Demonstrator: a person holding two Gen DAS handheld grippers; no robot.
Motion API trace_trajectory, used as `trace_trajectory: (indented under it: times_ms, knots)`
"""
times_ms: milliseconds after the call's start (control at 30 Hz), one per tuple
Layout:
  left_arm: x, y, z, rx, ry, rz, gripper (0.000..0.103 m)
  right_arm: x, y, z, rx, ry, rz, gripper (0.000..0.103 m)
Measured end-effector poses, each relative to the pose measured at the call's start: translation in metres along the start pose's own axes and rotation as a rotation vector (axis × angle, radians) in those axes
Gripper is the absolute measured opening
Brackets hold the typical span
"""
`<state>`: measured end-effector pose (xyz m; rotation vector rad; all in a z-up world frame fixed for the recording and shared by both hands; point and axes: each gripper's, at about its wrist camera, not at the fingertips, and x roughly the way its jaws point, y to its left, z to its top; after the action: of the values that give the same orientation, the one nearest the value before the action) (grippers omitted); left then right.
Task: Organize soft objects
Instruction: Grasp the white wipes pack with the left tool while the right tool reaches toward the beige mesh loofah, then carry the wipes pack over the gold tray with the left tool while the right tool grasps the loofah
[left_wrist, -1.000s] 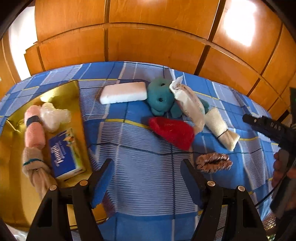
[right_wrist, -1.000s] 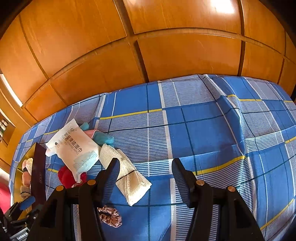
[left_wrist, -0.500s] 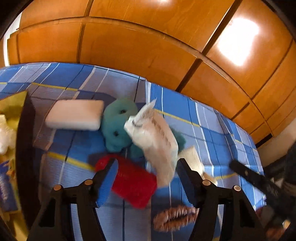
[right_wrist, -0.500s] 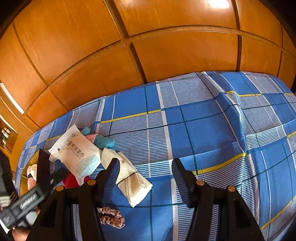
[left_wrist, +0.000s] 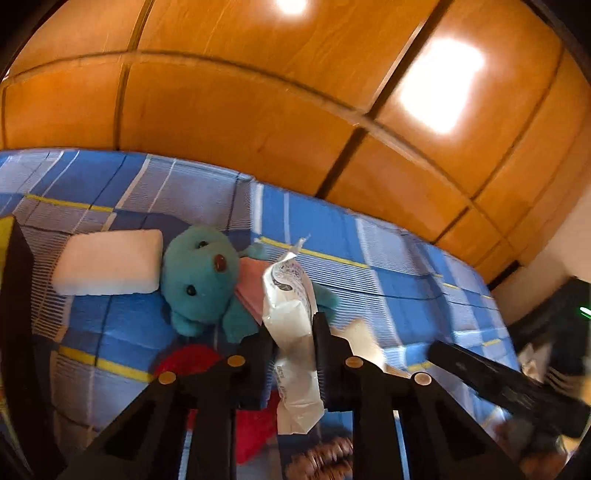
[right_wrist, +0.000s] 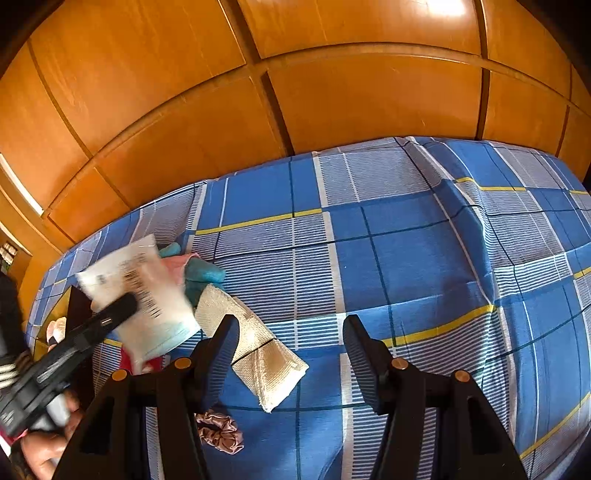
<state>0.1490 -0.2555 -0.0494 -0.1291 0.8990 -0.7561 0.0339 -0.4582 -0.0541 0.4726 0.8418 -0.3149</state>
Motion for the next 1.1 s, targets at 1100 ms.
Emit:
trace_trajectory:
  times_ms: [1100]
  knots:
    - [-0.044,-0.011,-0.106,0.055,0.279,-0.145,0.029,0.058,0.05,-0.021,-0.319,0.116,-0.016,0.058]
